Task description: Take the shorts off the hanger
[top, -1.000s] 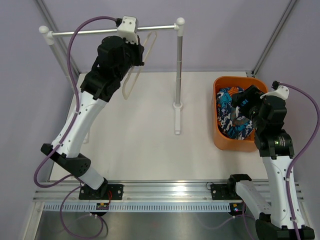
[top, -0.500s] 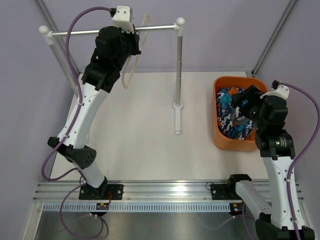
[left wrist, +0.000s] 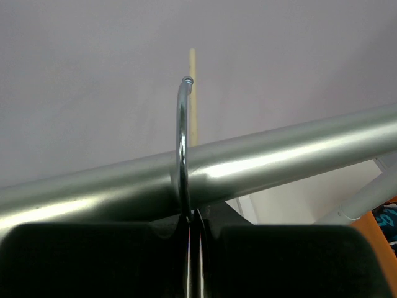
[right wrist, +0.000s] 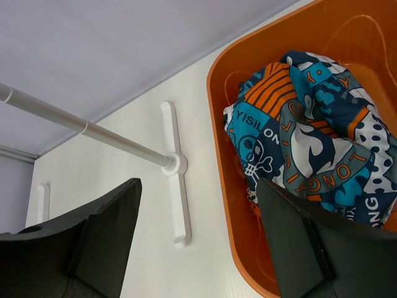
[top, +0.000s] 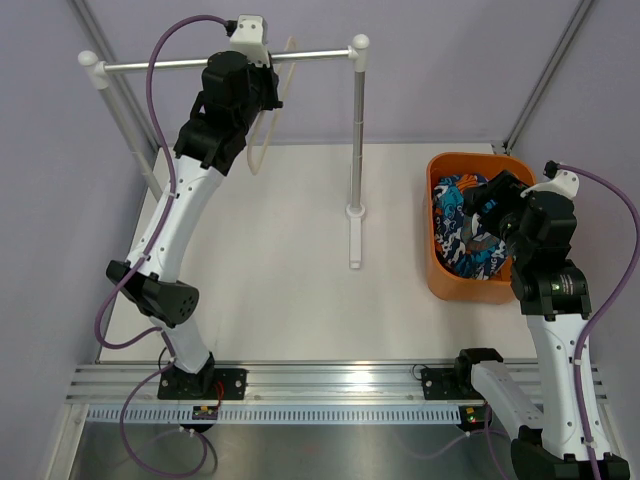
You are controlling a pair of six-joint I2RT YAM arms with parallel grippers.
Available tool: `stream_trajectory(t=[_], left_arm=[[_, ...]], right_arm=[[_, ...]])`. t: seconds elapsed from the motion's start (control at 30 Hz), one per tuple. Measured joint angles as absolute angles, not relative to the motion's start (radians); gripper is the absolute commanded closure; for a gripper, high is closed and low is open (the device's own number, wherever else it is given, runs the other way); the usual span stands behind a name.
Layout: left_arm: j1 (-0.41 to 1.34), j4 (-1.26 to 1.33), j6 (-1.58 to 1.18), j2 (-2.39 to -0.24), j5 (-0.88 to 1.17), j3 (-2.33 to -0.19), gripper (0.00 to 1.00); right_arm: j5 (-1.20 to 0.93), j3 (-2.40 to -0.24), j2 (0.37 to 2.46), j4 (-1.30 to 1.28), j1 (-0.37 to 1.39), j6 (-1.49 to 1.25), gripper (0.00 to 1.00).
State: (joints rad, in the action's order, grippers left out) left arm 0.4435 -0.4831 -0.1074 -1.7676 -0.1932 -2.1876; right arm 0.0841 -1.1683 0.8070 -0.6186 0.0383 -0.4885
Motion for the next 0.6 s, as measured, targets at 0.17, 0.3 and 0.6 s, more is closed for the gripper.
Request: stream_trajectory(t=[0.17,0.3,0.6], left_arm=[[0.437,-0.483,-0.112,-1.771,-0.187,-2.188,0.97],[0.436,-0.476,-0.115,-1.771,-0.184,-2.185,0.92],[0.436,-0.461,-0.122,-1.771,-0.18,-2.167,0.84]], right_arm=[[0.084,-1.168,0.807,-0.619,0.038,-0.486,0.16],[0.084,-1.168,0.805,-0.619,0.038,-0.485,0.16],[0.083,-1.168,0.8,-0.619,0.038,-0.485,0.16]])
